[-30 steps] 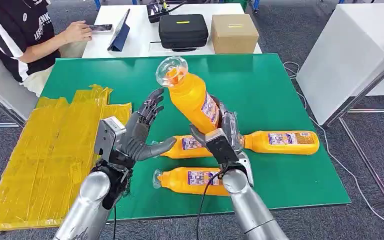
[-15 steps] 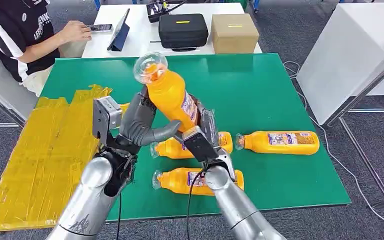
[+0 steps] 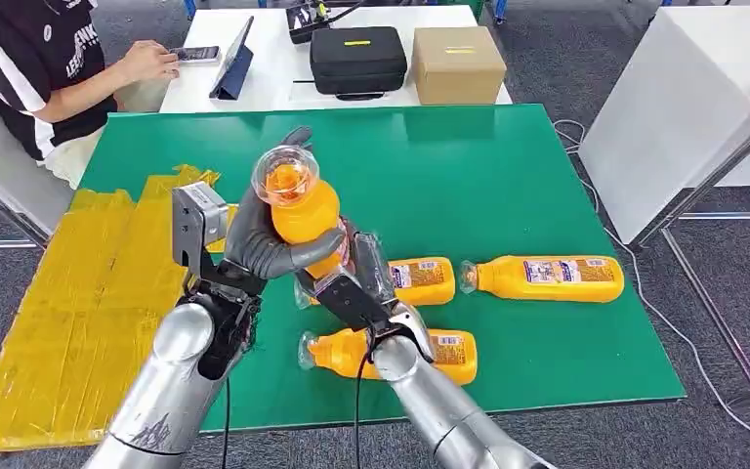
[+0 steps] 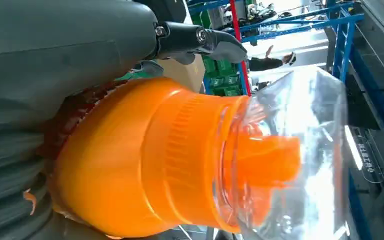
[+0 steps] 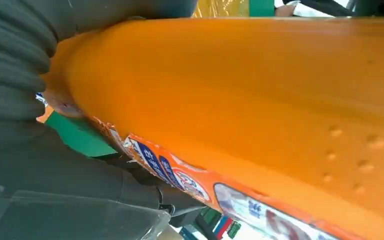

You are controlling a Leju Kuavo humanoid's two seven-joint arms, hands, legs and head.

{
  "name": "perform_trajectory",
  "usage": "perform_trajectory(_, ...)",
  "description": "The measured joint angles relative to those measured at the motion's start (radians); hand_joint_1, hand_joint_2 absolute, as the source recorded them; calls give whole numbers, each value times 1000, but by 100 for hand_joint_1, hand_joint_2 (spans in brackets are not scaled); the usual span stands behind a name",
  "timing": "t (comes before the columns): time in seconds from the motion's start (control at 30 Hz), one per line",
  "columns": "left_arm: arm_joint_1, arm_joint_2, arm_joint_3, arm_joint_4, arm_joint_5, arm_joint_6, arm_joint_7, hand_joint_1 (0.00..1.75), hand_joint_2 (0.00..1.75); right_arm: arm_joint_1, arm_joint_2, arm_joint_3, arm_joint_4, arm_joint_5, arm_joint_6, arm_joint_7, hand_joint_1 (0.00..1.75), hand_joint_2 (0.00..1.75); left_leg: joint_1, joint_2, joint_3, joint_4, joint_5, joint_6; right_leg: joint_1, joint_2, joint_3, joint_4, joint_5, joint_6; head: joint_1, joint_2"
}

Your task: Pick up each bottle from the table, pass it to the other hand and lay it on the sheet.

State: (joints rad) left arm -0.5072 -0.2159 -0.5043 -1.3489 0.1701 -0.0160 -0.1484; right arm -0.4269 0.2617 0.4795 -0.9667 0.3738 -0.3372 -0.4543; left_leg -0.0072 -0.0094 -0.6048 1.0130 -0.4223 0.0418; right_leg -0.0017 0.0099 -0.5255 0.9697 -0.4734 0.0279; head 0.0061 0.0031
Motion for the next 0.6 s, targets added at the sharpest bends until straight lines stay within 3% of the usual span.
perform_trajectory(0.6,10,6,13,28,4,10,-16,0,175,-41,1,41,97,42,-38,-2,175,175,0,0,0,0,0,0,0,0,0,0,0,0,0,0)
